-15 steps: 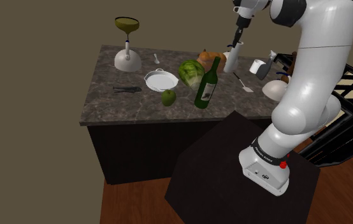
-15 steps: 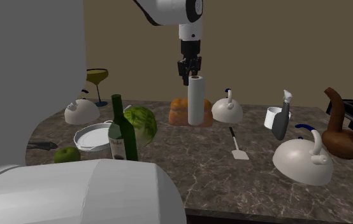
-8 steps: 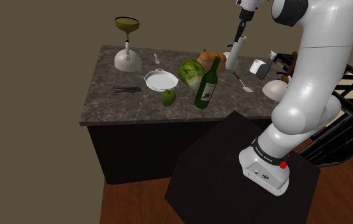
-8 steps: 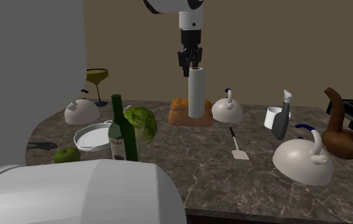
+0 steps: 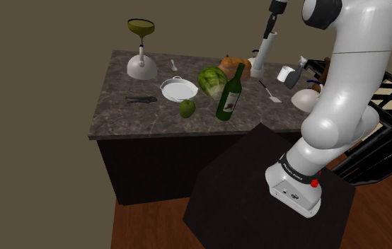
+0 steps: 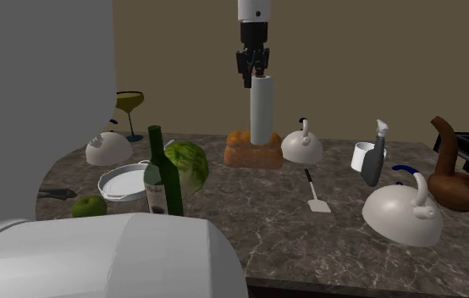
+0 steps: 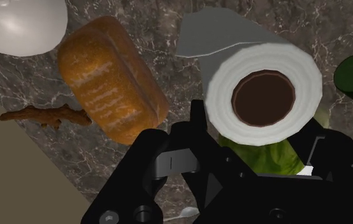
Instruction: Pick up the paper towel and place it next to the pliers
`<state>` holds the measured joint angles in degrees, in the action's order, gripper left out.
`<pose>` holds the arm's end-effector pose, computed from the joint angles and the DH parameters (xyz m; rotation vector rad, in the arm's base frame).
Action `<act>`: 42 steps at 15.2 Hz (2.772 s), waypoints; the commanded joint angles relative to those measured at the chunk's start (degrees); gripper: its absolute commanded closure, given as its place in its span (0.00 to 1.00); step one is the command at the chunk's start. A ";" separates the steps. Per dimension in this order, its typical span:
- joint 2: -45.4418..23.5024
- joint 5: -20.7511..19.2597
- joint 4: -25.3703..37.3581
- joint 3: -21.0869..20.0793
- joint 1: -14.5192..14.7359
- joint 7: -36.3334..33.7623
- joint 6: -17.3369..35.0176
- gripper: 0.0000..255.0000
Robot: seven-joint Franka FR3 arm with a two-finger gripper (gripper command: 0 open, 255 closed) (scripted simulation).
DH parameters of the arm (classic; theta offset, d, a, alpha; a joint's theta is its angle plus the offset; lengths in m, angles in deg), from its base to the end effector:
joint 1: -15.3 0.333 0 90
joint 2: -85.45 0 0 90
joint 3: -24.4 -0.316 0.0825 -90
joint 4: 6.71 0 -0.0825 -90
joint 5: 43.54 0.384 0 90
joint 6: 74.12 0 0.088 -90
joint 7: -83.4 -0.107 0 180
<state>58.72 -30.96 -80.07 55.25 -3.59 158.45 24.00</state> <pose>0.5128 -0.4556 0.5147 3.0271 0.7163 0.0000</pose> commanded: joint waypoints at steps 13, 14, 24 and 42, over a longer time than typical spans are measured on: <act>-4.09 1.76 17.80 -0.32 -4.16 -0.32 -13.59 1.00; -4.69 2.04 19.62 -0.41 -4.68 -0.36 -14.79 1.00; 8.35 -4.75 -2.67 -1.28 10.32 -11.28 -4.66 1.00; 14.40 -9.55 -17.09 -9.12 27.04 -34.68 4.55 1.00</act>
<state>73.43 -40.48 -97.05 46.77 22.44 125.49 28.15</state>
